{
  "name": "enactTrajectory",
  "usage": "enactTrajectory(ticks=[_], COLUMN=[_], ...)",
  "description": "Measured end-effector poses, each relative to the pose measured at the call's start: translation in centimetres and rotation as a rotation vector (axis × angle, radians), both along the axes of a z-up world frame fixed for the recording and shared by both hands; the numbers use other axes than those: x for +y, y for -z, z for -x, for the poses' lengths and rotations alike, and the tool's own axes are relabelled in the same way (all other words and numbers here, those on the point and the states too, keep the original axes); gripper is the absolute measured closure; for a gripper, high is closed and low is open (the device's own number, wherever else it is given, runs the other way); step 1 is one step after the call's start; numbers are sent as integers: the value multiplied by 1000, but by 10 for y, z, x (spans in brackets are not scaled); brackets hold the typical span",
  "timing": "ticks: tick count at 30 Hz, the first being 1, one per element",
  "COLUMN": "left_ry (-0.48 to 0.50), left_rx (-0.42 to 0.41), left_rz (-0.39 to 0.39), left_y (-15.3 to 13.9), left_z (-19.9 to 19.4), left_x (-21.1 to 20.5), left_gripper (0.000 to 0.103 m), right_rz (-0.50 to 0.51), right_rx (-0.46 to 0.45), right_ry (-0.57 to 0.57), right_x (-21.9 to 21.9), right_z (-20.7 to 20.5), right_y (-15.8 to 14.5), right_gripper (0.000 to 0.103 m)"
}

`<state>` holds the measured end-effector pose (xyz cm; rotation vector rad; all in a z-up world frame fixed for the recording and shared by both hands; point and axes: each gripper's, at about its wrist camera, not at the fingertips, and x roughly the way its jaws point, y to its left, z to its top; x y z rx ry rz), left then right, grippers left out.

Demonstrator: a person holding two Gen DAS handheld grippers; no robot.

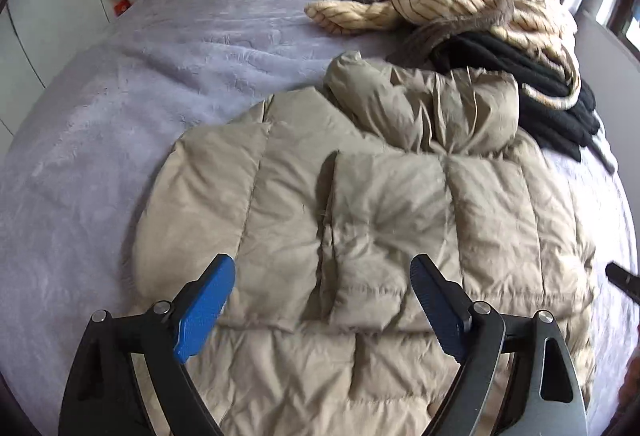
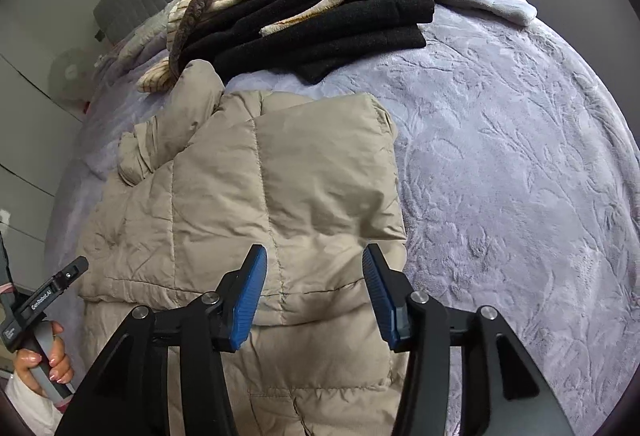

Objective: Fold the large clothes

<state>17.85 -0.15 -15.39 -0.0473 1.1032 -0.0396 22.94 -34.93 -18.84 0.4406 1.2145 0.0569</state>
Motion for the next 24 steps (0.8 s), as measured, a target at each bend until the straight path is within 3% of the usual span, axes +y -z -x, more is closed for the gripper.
enactTrajectory(ticks=[4,6,8,14,24], left_ry=[4,4,-4,-14,-76], left_rx=[34,23,18,10,84], left_rz=[11,-10,-16,-38,-20], left_y=[0,-3,-5,-10,-4], left_z=[12,21,27,44,67], left_x=[1,2,4,10,33], left_gripper=[10,10,0,0,0], right_rz=[-11,-1,9,74,53], right_rx=[8,-7,-38,-117,-101], right_ry=[-2,-6,-9,-39,-51], right_x=[3,6,8,22,32], right_z=[5,9,13,25,44], right_y=[-3,-8,-16,-30,-33], right_gripper=[43,27,16,12,12])
